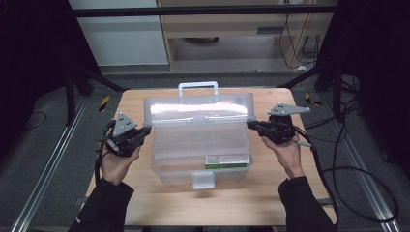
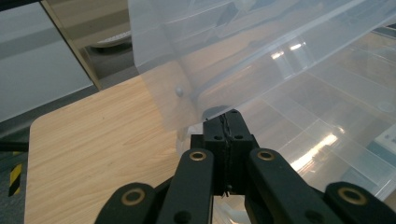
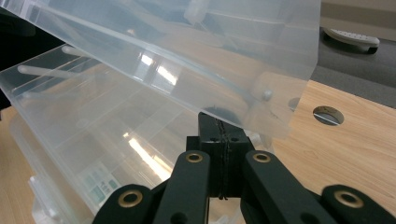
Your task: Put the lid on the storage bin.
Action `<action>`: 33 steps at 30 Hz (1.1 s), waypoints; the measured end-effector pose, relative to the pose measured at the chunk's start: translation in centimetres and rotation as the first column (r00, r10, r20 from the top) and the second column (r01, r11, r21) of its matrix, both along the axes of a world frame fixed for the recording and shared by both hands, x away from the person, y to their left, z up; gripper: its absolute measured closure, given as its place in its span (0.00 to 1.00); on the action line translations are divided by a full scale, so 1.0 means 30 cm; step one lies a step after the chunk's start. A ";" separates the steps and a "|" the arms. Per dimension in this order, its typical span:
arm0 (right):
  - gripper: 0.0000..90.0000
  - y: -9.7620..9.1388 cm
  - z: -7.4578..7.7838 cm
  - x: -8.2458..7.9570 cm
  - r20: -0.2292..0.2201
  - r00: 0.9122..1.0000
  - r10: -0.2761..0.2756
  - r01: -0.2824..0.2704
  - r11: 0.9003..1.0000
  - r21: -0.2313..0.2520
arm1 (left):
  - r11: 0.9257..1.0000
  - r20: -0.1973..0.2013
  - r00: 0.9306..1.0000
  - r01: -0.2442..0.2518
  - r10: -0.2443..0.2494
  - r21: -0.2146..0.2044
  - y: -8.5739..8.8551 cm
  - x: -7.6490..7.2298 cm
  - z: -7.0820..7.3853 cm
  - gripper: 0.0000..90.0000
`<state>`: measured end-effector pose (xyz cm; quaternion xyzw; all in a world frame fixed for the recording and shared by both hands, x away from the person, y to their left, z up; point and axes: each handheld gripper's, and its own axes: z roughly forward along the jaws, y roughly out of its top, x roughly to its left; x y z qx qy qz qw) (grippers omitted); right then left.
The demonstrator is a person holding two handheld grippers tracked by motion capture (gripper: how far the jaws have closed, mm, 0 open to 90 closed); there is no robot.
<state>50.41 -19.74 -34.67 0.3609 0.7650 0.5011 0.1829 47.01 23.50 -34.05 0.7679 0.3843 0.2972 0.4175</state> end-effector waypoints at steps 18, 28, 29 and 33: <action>1.00 0.001 -0.061 -0.087 -0.004 0.999 -0.038 0.037 0.995 -0.098 | 0.999 -0.013 0.999 0.030 -0.030 0.029 0.011 -0.069 -0.082 0.99; 1.00 -0.009 -0.099 -0.129 -0.001 0.998 -0.056 0.055 0.993 -0.102 | 0.999 -0.018 0.999 0.027 -0.026 0.036 0.011 -0.100 -0.121 0.99; 1.00 -0.009 -0.102 -0.133 0.001 0.998 -0.056 0.056 0.993 -0.105 | 0.999 -0.018 0.999 0.027 -0.026 0.036 0.011 -0.100 -0.121 0.99; 1.00 -0.010 -0.114 -0.147 0.003 0.998 -0.062 0.062 0.991 -0.120 | 0.998 -0.024 1.000 0.021 -0.020 0.062 0.012 -0.114 -0.135 0.99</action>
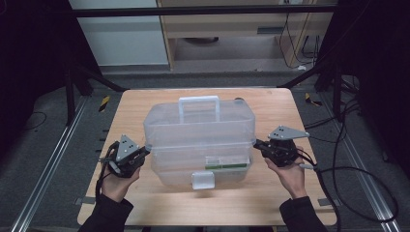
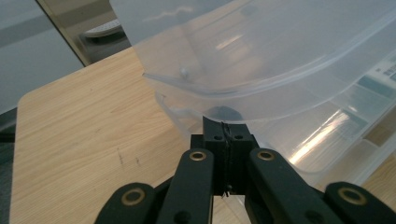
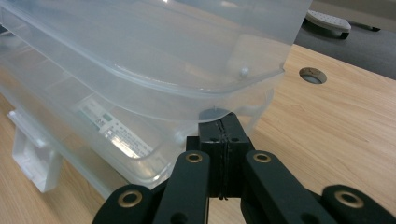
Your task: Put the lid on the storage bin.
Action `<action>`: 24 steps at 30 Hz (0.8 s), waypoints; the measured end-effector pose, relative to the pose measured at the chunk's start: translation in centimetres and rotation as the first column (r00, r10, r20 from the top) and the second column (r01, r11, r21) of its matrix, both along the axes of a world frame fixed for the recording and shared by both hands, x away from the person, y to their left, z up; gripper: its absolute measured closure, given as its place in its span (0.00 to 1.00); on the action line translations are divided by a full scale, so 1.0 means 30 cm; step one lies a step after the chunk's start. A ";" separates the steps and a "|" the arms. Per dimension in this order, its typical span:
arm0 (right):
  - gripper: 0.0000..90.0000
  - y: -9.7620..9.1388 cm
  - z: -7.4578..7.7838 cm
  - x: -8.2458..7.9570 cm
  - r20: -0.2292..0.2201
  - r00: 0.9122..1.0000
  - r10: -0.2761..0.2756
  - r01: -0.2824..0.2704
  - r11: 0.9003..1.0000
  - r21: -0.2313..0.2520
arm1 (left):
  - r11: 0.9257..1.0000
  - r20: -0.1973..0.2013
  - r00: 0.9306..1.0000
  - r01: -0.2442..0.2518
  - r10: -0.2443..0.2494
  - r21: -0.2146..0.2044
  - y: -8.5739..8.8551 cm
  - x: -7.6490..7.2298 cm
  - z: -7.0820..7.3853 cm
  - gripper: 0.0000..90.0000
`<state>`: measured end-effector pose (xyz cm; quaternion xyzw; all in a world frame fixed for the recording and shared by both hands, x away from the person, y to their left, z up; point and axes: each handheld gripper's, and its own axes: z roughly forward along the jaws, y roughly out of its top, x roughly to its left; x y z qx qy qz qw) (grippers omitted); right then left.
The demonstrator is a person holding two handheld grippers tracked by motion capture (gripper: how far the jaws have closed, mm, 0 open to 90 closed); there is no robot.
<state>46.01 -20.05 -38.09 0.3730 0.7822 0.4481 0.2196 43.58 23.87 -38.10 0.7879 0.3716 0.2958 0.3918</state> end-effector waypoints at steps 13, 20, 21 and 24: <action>1.00 -0.001 -0.046 -0.028 -0.016 1.000 -0.015 0.013 0.997 -0.078 | 1.000 -0.044 0.999 0.008 -0.007 0.029 0.000 -0.026 -0.051 0.99; 1.00 0.016 -0.067 -0.031 -0.040 0.999 -0.008 0.003 0.994 -0.109 | 0.999 -0.062 0.998 0.008 -0.006 0.034 -0.003 -0.030 -0.070 0.99; 1.00 0.020 -0.070 -0.030 -0.044 0.999 -0.004 -0.001 0.994 -0.112 | 0.999 -0.062 0.998 0.008 -0.006 0.034 -0.003 -0.030 -0.070 0.99; 1.00 0.023 -0.075 -0.030 -0.045 0.999 -0.007 0.001 0.992 -0.125 | 0.999 -0.064 0.998 0.009 -0.007 0.037 -0.003 -0.031 -0.076 0.99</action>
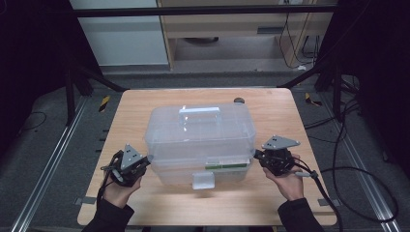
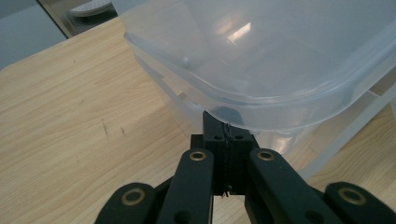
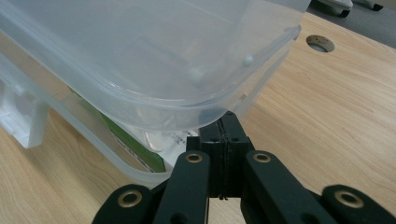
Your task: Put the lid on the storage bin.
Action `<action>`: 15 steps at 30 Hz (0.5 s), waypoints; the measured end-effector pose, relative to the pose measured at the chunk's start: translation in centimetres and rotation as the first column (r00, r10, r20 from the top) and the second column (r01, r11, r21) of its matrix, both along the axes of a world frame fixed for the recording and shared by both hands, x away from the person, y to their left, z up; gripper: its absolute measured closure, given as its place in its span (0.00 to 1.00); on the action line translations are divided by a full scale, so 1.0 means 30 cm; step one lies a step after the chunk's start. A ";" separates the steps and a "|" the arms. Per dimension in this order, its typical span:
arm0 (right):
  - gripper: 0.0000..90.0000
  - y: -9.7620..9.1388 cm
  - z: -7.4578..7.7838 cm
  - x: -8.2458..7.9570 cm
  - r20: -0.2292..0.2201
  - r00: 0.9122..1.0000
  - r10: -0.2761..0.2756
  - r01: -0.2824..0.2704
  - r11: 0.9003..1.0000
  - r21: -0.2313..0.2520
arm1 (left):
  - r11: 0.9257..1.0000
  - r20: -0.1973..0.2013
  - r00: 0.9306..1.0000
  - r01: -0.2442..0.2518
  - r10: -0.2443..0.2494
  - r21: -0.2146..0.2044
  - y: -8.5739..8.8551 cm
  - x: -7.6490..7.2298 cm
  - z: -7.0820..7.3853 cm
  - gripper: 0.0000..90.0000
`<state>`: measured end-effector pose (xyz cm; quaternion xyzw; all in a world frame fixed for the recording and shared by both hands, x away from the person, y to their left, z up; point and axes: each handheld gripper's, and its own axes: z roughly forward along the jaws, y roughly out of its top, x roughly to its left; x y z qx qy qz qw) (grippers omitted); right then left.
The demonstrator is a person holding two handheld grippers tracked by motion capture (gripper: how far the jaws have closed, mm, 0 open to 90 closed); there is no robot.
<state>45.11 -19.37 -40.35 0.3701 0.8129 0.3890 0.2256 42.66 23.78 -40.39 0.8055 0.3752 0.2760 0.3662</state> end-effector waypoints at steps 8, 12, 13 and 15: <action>1.00 -0.015 -0.014 0.004 -0.029 0.999 -0.017 0.017 1.000 -0.020 | 1.000 -0.048 0.999 -0.011 0.012 0.022 0.015 0.013 -0.025 0.99; 1.00 -0.020 -0.033 0.014 -0.058 0.998 -0.032 0.030 0.999 -0.042 | 0.998 -0.052 0.998 -0.035 0.037 0.047 0.023 0.025 -0.046 0.98; 1.00 -0.020 -0.033 0.014 -0.058 0.998 -0.032 0.030 0.999 -0.042 | 0.998 -0.055 0.997 -0.043 0.046 0.041 0.032 0.031 -0.052 0.98; 1.00 -0.027 -0.048 0.023 -0.060 0.997 -0.050 0.046 0.996 -0.071 | 0.996 -0.058 0.995 -0.083 0.085 0.041 0.054 0.041 -0.058 0.96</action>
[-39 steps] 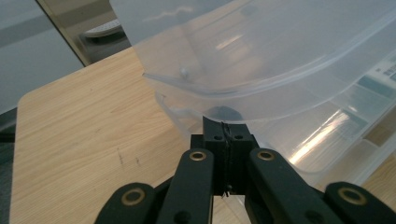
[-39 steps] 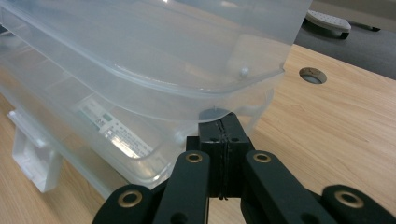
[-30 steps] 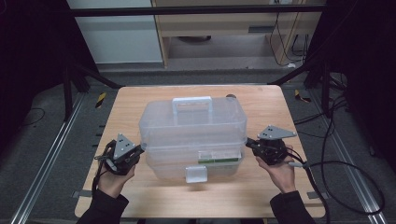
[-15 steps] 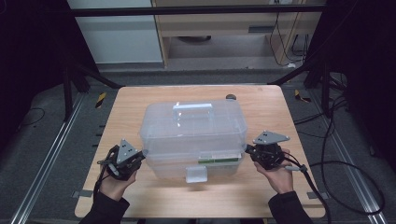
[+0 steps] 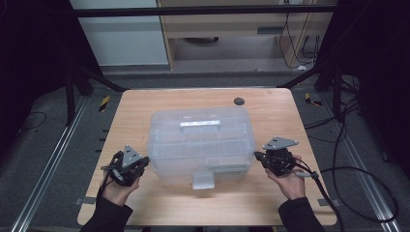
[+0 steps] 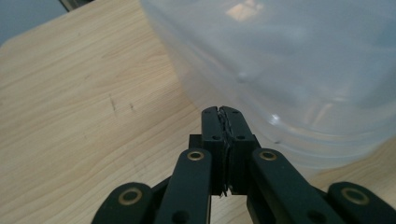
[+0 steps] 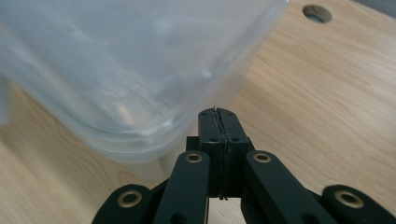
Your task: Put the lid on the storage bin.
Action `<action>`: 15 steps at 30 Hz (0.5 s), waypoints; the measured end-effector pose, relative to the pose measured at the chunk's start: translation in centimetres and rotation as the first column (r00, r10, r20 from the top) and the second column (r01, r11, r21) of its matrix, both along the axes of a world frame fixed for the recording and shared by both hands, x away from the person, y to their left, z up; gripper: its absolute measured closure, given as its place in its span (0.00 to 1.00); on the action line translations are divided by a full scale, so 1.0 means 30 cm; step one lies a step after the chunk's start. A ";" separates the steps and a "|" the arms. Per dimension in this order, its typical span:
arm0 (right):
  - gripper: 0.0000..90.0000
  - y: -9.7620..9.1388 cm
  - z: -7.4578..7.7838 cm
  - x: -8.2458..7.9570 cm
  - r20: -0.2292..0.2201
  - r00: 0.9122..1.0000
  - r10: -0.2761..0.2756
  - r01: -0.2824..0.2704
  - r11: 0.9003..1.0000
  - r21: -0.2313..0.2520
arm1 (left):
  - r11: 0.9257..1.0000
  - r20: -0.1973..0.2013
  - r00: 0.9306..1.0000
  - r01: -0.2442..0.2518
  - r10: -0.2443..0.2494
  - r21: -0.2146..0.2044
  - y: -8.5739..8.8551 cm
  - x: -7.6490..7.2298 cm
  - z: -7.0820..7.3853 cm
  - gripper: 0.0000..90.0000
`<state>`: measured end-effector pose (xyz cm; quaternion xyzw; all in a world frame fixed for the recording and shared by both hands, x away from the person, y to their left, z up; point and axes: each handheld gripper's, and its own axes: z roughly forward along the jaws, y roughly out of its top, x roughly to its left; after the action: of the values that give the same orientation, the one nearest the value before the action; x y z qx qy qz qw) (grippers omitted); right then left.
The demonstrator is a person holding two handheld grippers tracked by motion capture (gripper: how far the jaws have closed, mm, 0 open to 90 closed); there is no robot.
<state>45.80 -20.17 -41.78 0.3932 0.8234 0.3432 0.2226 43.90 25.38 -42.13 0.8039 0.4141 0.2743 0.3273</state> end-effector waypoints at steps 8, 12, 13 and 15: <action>0.86 -0.106 -0.029 0.023 0.027 0.991 -0.133 0.132 0.990 0.048 | 0.987 0.012 0.987 -0.158 0.158 -0.022 0.111 0.054 -0.053 0.80; 0.69 -0.148 -0.054 0.035 0.050 0.982 -0.182 0.178 0.982 0.064 | 0.975 0.008 0.976 -0.219 0.219 -0.040 0.165 0.077 -0.091 0.60; 0.60 -0.171 -0.069 0.043 0.041 0.978 -0.205 0.202 0.977 0.074 | 0.972 0.004 0.972 -0.233 0.233 -0.044 0.177 0.082 -0.099 0.56; 0.57 -0.182 -0.076 0.046 0.046 0.975 -0.217 0.214 0.974 0.073 | 0.966 0.003 0.967 -0.254 0.254 -0.050 0.194 0.089 -0.112 0.53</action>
<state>47.20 -25.63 -44.07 0.4782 0.7577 0.3549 0.2670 46.57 31.20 -45.48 0.7346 0.5188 0.3073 0.3110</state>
